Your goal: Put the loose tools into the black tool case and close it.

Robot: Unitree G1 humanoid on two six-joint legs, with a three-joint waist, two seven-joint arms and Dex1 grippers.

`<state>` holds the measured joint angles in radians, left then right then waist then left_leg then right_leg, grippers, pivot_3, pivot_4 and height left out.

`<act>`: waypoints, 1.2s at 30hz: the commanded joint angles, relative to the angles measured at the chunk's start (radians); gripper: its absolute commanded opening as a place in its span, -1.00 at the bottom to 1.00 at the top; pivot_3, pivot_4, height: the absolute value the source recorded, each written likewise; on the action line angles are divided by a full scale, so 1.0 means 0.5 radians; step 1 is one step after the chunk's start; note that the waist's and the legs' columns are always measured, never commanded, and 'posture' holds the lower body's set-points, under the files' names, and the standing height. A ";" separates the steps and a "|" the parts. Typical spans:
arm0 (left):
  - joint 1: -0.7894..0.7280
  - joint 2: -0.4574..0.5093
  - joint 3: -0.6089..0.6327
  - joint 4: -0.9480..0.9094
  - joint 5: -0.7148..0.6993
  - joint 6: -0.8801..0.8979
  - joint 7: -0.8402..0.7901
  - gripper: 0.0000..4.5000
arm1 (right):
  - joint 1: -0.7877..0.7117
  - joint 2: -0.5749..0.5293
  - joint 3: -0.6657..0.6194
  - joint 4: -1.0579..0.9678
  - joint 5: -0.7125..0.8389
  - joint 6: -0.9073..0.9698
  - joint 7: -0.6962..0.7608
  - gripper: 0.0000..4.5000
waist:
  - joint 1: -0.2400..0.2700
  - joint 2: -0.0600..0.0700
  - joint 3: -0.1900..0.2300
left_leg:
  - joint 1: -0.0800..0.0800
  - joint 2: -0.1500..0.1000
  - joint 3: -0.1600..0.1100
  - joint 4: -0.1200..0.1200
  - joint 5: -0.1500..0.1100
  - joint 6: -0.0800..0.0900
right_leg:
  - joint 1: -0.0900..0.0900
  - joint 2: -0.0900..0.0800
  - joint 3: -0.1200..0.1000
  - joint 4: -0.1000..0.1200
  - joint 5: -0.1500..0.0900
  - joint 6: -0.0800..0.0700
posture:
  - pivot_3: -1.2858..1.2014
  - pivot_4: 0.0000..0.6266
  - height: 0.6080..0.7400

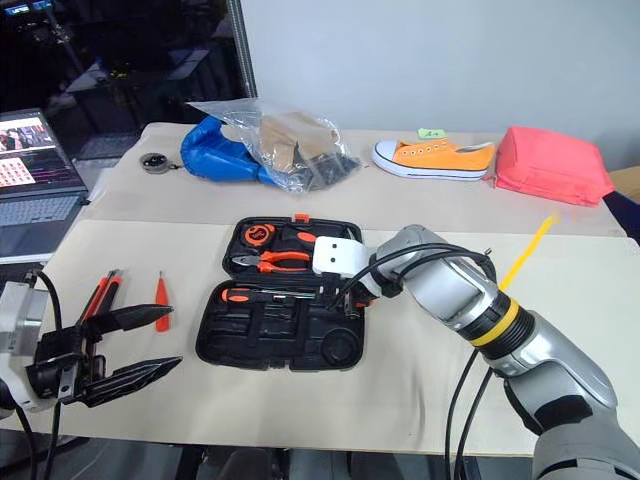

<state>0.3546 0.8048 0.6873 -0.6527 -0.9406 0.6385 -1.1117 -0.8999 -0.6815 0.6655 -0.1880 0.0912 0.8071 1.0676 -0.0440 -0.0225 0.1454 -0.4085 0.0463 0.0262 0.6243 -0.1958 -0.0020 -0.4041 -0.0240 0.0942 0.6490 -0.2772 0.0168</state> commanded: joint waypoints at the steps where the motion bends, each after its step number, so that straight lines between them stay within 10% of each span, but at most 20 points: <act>1: 0.006 0.002 0.002 -0.020 0.018 -0.076 0.001 0.91 | -0.019 0.060 0.058 -0.001 -0.059 0.038 0.029 -0.72 | -0.004 0.000 0.000 | 0.001 0.001 0.000 0.000 0.000 0.000 | 0.001 0.001 0.000 0.000 0.000 -0.001 | 0.03 -0.52 1.00; 36: -0.032 0.024 -0.176 0.052 0.089 -0.178 0.006 0.91 | -0.104 0.576 -0.042 0.077 -0.114 0.184 -0.019 -0.72 | -0.103 -0.010 -0.007 | 0.020 0.029 0.004 0.001 0.000 0.000 | -0.003 0.041 0.003 0.030 -0.005 -0.031 | 0.03 -0.52 1.00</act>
<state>0.3385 0.8128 0.5969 -0.6175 -0.9003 0.5703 -1.1099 -0.9290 -0.4144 0.6785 -0.1293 0.0125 0.9094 1.0634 -0.0957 -0.0275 0.1421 -0.3988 0.0611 0.0281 0.6247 -0.1958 -0.0021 -0.4059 -0.0031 0.0956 0.6643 -0.2797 0.0010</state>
